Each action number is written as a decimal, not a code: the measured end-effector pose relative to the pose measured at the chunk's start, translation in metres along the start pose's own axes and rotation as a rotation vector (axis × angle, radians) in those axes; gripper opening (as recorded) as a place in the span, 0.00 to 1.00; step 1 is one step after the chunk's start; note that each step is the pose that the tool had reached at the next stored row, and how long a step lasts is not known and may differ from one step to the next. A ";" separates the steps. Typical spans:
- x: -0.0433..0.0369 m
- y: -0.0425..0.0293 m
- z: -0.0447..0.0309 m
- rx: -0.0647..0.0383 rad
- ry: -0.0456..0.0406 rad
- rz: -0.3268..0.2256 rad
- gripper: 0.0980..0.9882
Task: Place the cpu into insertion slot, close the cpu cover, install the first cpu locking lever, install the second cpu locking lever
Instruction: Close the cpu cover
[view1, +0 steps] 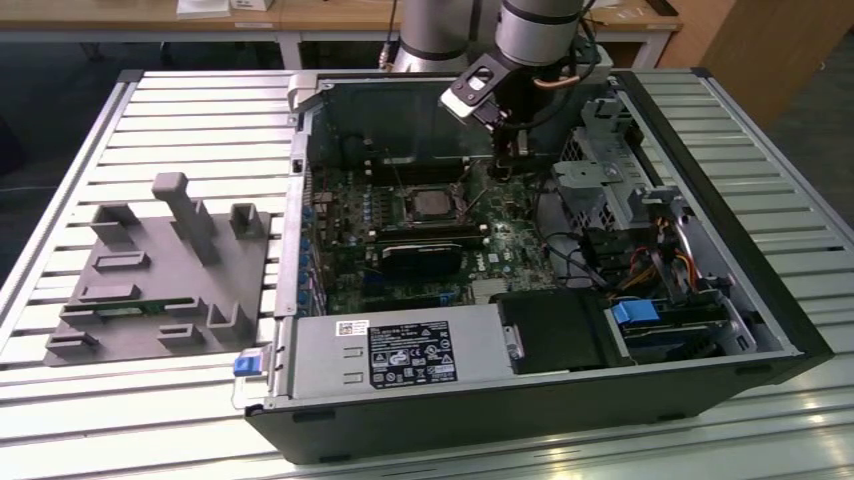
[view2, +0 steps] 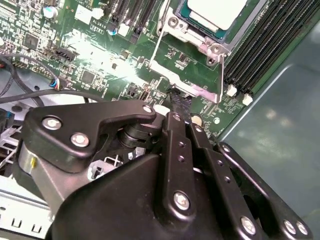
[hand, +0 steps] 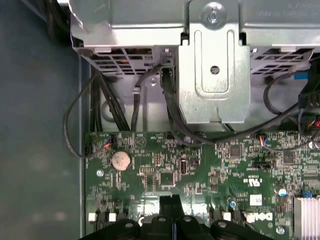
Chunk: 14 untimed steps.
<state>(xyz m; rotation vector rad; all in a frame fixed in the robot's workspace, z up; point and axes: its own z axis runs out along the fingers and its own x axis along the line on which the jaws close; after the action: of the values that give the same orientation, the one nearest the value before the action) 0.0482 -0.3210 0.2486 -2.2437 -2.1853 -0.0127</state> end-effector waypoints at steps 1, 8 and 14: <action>0.0000 0.0000 0.0000 0.000 0.0000 0.000 0.00; -0.0004 -0.0145 0.0001 -0.003 0.0003 0.000 0.00; -0.0008 -0.0312 0.0001 -0.007 0.0004 0.000 0.00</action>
<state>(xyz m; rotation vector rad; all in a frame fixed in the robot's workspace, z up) 0.0170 -0.3210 0.2485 -2.2471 -2.1888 -0.0212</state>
